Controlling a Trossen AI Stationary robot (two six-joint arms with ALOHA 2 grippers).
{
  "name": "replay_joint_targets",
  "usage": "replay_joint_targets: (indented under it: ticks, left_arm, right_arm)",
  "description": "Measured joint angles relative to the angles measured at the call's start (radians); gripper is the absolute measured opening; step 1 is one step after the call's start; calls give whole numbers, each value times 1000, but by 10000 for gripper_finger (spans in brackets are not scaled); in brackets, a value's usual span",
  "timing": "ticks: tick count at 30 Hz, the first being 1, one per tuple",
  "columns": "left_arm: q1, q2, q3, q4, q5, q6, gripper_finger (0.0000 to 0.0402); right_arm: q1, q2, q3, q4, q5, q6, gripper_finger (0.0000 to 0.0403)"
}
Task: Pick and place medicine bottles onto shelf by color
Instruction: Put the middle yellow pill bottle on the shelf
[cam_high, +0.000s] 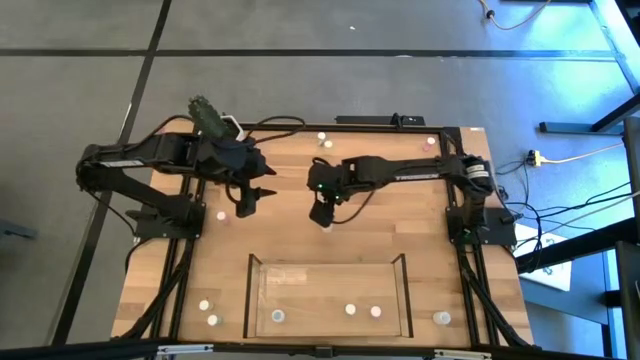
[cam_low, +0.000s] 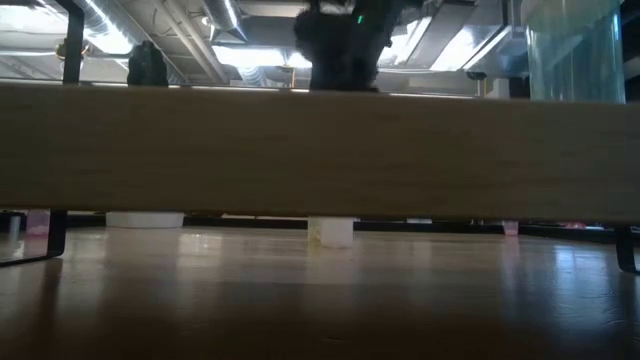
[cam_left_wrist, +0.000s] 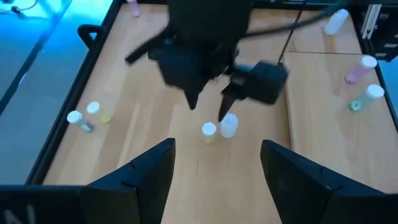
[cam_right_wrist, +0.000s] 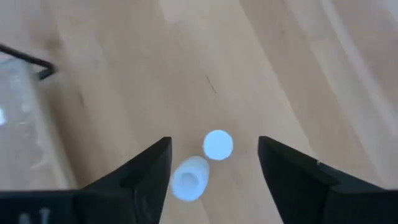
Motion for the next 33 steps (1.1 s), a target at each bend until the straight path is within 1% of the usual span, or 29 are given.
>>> replay_joint_targets:
  ticks: [4, 9, 15, 17, 21, 33]
  left_arm:
    - [0, -1, 0, -7, 0, 22, 231]
    - [0, -1, 0, -12, -6, 23, 231]
    - [0, -1, 0, -14, -41, 24, 231]
    - [0, -1, 0, -17, -53, 24, 231]
    - [0, -1, 0, -19, -53, 24, 231]
    - [0, -1, 0, -19, -53, 24, 231]
  right_arm:
    - [-14, 37, -1, 3, -3, 37, 240]
    - [-19, 55, -1, 7, -3, 135, 240]
    - [-19, 57, -1, 7, -3, 132, 239]
    - [-17, 57, -1, 7, 1, 109, 239]
    - [-15, 66, 0, 3, 13, 83, 239]
    - [-3, 76, 0, 2, 11, 113, 239]
